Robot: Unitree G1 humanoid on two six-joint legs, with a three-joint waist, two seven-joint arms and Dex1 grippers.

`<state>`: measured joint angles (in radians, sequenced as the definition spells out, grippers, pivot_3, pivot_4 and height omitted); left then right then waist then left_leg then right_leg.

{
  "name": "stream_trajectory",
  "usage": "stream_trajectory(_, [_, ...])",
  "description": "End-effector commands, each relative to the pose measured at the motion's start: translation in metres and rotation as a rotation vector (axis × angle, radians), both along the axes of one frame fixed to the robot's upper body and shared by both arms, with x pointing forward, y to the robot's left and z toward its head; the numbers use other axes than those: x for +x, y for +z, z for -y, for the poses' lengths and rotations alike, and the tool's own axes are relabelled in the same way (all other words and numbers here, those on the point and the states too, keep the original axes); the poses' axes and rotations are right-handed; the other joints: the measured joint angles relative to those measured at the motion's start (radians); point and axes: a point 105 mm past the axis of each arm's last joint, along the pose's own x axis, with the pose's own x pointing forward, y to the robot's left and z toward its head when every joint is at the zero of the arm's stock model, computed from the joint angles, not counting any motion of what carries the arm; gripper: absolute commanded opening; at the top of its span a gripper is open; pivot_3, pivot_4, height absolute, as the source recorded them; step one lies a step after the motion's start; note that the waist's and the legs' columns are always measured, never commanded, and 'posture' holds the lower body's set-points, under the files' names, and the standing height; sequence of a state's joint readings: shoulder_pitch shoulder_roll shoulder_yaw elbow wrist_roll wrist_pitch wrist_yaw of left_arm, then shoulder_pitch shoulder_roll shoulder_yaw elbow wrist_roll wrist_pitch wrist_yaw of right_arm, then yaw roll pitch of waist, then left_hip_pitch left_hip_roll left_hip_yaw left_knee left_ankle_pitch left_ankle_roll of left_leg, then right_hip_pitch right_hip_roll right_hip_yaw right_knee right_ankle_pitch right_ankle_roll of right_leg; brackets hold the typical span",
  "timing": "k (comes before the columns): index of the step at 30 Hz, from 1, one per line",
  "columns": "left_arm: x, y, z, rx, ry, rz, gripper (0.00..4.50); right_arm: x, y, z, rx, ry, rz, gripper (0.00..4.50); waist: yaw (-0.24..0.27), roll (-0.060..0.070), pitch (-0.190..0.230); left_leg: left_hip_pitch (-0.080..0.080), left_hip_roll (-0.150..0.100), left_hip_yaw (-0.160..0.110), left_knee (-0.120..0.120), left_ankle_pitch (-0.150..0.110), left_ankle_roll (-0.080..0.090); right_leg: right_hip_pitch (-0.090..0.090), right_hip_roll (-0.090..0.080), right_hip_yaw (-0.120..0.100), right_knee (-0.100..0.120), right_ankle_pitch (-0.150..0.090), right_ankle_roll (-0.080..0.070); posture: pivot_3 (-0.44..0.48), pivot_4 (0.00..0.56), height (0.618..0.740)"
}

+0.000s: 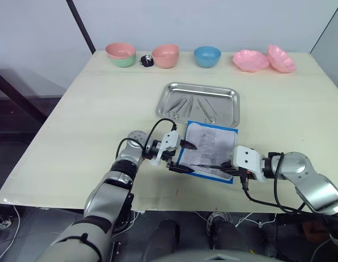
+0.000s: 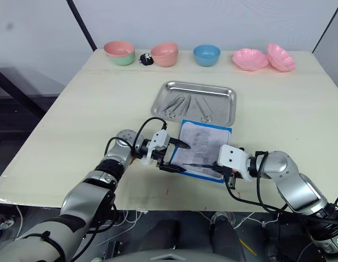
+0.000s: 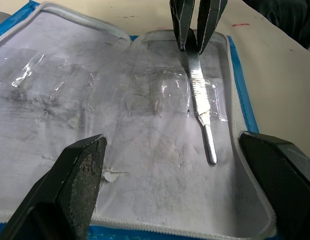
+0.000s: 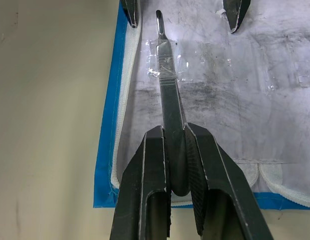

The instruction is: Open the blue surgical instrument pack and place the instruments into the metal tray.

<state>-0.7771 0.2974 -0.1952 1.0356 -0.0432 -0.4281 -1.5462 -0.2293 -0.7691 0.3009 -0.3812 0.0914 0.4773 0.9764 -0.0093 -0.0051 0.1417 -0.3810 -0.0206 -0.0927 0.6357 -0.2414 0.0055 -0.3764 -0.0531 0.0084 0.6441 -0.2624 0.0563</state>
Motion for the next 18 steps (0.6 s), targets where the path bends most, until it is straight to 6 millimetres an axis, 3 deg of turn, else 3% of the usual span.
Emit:
stream_trajectory(1, [-0.018,-0.039,-0.013,0.102,0.026,-0.156,4.5,0.004,0.02,-0.005,0.013,0.022,0.082,0.04,0.0,0.0,0.0,0.0,0.0,0.0,0.0,0.0,0.0,0.0,0.0,0.0,0.0,0.0,0.0,0.0,0.15,0.74])
stream_trajectory(18, [-0.018,-0.04,-0.013,0.103,0.031,-0.159,4.5,0.009,0.028,-0.016,0.046,0.029,0.105,0.04,0.0,0.0,0.001,0.0,0.0,0.0,0.0,0.0,0.0,0.0,0.0,0.0,0.0,0.0,0.0,0.0,0.15,0.74])
